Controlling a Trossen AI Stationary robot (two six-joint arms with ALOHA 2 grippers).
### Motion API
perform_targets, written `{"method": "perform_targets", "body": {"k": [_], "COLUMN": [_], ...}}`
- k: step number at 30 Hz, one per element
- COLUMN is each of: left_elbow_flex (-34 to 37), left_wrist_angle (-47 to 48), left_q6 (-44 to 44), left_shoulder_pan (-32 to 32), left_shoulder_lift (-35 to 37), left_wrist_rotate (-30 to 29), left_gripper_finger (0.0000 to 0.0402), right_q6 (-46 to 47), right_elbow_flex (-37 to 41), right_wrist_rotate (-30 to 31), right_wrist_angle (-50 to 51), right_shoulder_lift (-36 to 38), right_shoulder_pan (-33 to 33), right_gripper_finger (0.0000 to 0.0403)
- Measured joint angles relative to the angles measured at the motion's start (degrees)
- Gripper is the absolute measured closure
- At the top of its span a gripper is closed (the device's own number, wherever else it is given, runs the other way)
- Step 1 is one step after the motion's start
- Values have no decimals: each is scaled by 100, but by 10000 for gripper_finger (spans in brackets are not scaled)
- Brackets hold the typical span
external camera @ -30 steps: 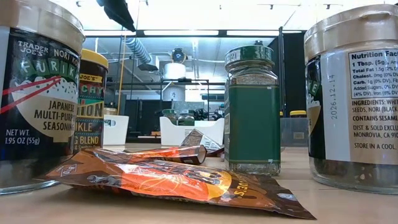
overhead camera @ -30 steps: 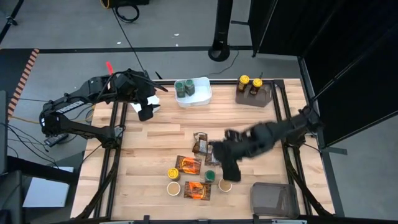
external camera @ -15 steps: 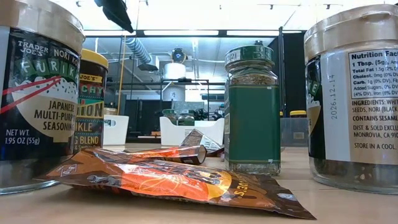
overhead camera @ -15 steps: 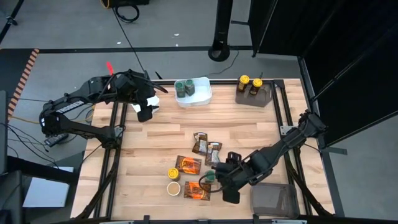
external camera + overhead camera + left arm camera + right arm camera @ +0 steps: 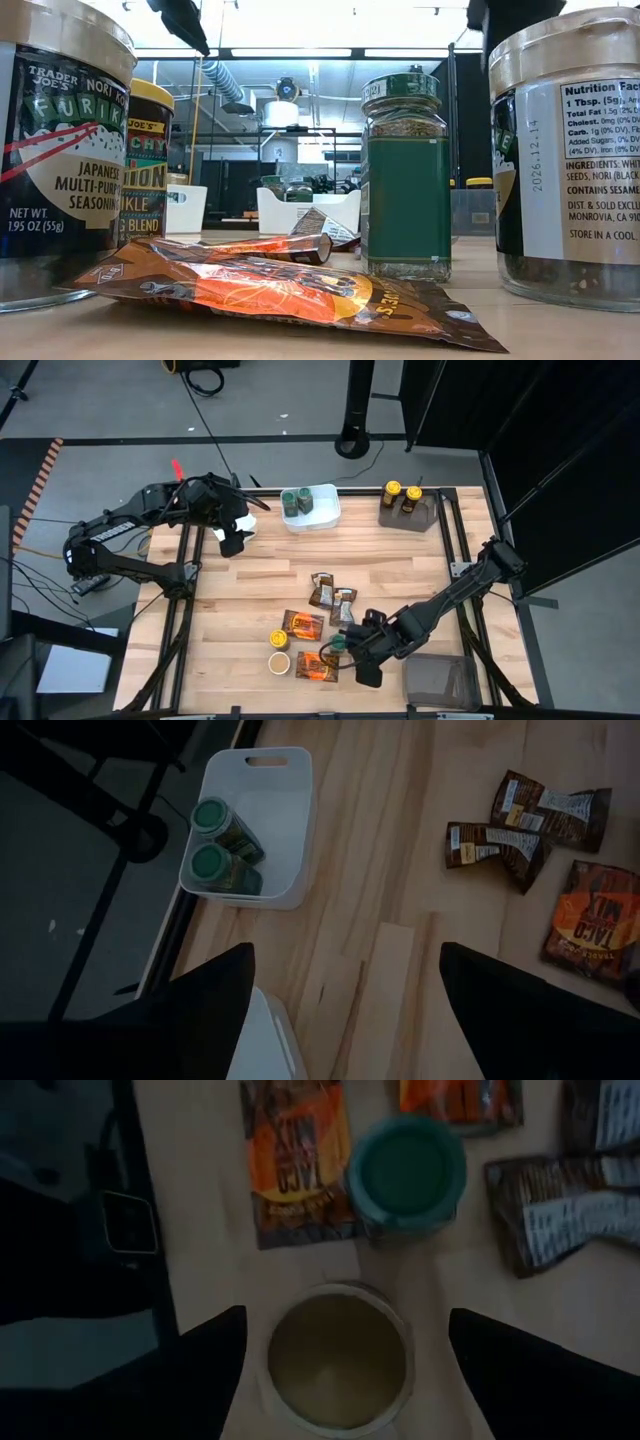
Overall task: Sort spices by type
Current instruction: Put the right gold seasoning bottle into the left white bin
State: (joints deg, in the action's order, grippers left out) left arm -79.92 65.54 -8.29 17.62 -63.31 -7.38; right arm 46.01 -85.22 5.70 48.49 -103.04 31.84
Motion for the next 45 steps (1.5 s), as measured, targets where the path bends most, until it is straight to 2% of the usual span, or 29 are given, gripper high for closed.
{"method": "perform_targets", "body": {"k": [16, 24, 41, 45], "left_elbow_flex": [0, 0, 0, 0], "left_wrist_angle": [2, 0, 0, -2], "left_q6": [-11, -30, -27, -24], "left_shoulder_pan": [-1, -1, -1, -1], "left_shoulder_lift": [0, 0, 0, 0], "left_wrist_rotate": [-2, -4, -4, -7], "left_gripper_finger": [76, 76, 76, 76], "right_q6": [195, 246, 209, 384], "right_elbow_flex": [500, 818, 824, 818], "right_wrist_rotate": [-44, -302, -192, -18], "right_wrist_angle": [-520, -808, -755, -569], "right_shoulder_lift": [0, 0, 11, 19], "right_shoulder_pan": [30, 30, -166, -176], "right_gripper_finger": [50, 56, 111, 112]}}
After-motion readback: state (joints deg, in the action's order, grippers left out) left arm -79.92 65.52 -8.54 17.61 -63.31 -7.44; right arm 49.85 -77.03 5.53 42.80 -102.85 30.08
